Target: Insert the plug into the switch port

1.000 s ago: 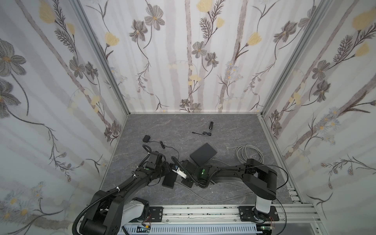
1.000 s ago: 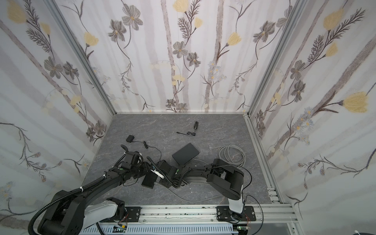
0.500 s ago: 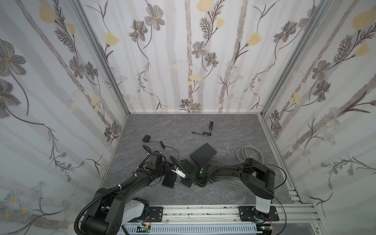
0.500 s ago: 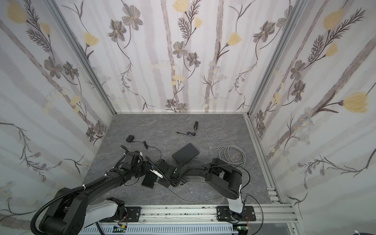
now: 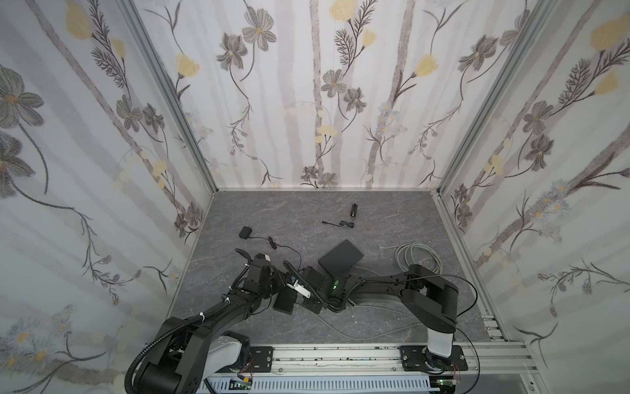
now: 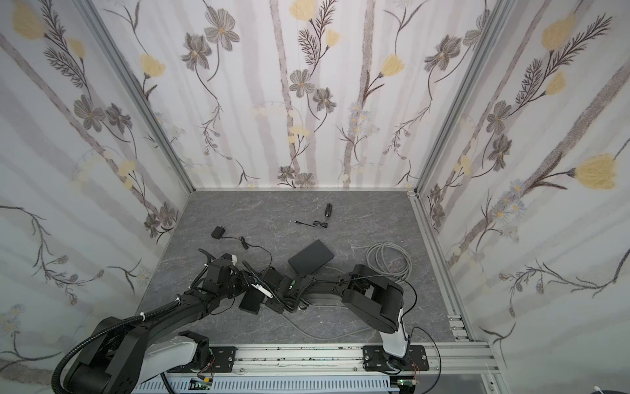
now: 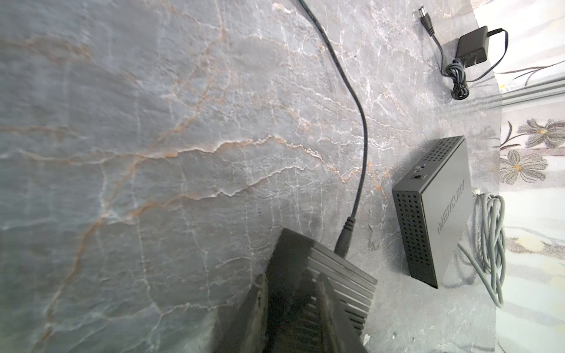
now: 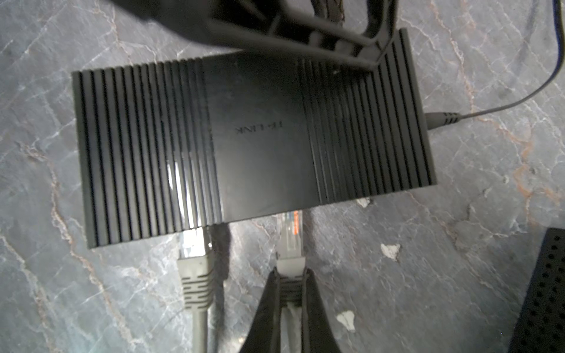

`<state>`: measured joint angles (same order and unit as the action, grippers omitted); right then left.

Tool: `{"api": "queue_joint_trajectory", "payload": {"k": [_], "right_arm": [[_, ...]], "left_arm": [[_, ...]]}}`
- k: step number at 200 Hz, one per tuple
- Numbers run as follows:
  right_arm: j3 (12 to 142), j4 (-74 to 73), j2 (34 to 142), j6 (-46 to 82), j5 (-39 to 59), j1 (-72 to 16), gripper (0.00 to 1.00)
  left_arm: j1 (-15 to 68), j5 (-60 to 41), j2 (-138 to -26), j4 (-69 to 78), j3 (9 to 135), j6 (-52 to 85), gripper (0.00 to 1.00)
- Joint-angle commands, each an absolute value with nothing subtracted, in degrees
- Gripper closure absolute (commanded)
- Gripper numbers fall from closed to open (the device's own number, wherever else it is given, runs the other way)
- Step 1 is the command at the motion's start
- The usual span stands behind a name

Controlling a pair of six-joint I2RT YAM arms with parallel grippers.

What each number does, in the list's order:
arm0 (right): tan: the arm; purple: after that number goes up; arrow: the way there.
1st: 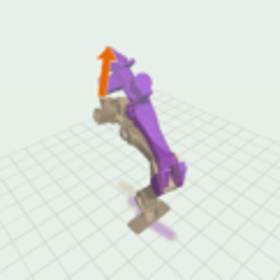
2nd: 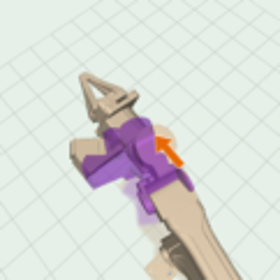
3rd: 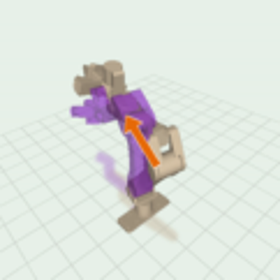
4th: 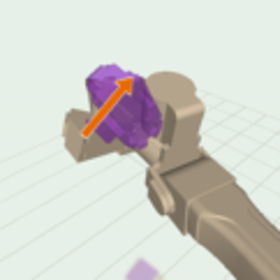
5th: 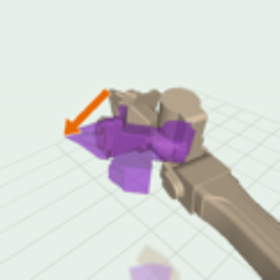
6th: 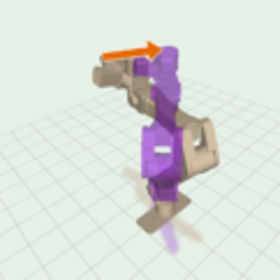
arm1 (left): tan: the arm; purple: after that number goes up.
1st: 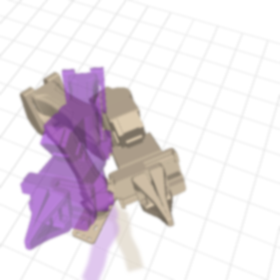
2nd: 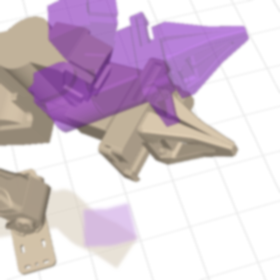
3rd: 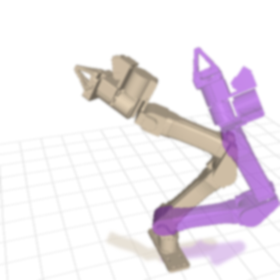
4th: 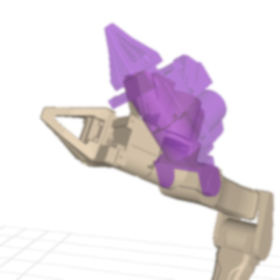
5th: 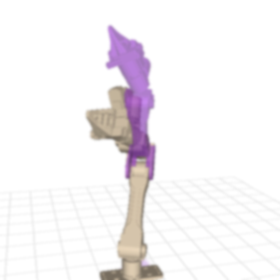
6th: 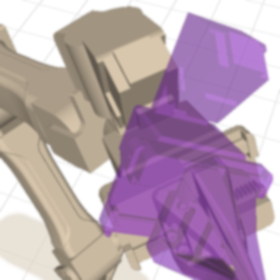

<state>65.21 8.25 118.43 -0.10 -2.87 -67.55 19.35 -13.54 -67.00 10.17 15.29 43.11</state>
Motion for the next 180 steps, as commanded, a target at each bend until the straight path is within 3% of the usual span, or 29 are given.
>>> {"api": "queue_joint_trajectory", "payload": {"k": [1,74,180], "right_arm": [[66.1,4.0,118.5,-0.2,-0.6,-67.4,1.0],[66.3,4.7,117.1,-0.8,-2.0,-66.1,1.0],[69.7,4.7,119.1,-1.1,-0.8,-66.5,1.0]], "left_arm": [[19.8,-17.8,-67.2,2.0,14.0,44.5,0.73],[19.8,-18.7,-69.4,5.3,11.9,45.0,0.65],[20.8,-20.3,-69.6,9.8,9.8,47.6,0.65]]}}
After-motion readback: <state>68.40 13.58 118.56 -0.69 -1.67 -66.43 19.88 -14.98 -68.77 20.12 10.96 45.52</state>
